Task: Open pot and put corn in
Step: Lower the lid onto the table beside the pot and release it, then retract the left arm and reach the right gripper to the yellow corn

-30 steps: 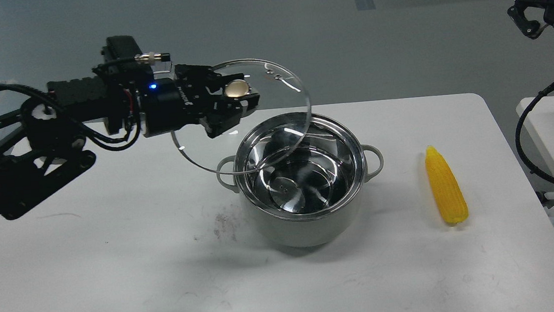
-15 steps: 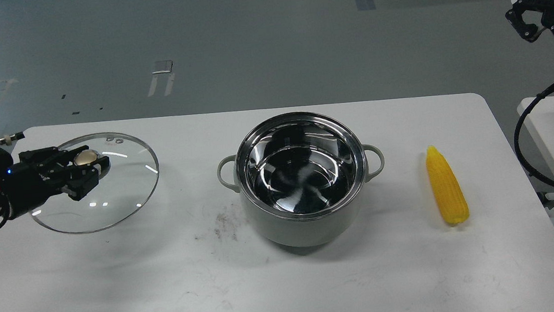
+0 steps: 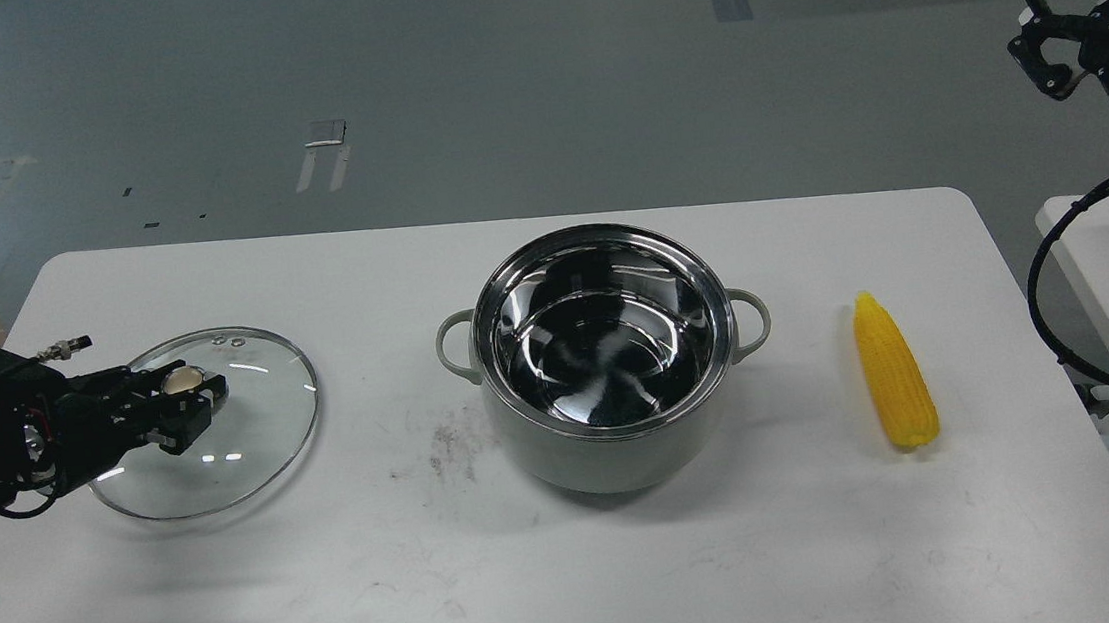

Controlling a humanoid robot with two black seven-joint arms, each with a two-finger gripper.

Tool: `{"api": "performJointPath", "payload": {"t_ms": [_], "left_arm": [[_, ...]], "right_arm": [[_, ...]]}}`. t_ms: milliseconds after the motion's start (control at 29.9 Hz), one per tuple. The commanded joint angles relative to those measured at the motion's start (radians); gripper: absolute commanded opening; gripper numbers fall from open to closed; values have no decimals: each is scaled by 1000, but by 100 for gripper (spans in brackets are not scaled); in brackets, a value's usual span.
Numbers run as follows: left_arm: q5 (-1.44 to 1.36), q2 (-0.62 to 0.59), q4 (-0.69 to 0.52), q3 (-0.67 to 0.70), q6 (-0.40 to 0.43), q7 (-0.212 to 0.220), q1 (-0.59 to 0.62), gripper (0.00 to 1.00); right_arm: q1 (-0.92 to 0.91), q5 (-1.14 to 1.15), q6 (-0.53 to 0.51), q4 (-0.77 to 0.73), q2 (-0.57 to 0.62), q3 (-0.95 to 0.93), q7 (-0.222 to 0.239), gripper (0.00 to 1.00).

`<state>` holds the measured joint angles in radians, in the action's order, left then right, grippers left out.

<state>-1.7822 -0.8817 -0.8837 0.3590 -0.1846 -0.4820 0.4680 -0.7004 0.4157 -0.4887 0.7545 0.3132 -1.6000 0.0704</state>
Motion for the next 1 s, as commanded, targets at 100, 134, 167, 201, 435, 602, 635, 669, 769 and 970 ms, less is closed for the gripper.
{"api": "performJointPath", "payload": {"t_ms": [100, 134, 167, 201, 435, 602, 635, 669, 769, 970], "left_arm": [[21, 15, 6, 1, -1, 2, 0, 66], [27, 13, 6, 1, -1, 0, 0, 67], [35, 13, 6, 1, -1, 0, 0, 72], [38, 12, 6, 1, 0, -1, 1, 73], [130, -9, 5, 23, -4, -7, 24, 88], [334, -28, 2, 34, 10, -7, 197, 89], [408, -23, -6, 32, 19, -7, 251, 89], [447, -22, -8, 34, 30, -7, 276, 89], [623, -5, -8, 40, 108, -7, 366, 89], [1211, 86, 5, 150, 210, -7, 458, 95]], "right_arm": [[2, 0, 0, 2, 1, 0, 0, 100], [2, 0, 0, 2, 1, 0, 0, 100], [4, 0, 0, 2, 1, 0, 0, 100], [4, 0, 0, 2, 1, 0, 0, 100], [15, 2, 0, 37, 9, 6, 0, 100], [35, 23, 0, 86, 55, 31, 2, 100], [45, 40, 0, 120, 93, 52, 0, 100], [48, 54, 0, 138, 113, 69, 0, 100], [55, 127, 0, 236, 188, 118, 0, 100], [133, 345, 0, 434, 303, 143, 0, 100]]}}
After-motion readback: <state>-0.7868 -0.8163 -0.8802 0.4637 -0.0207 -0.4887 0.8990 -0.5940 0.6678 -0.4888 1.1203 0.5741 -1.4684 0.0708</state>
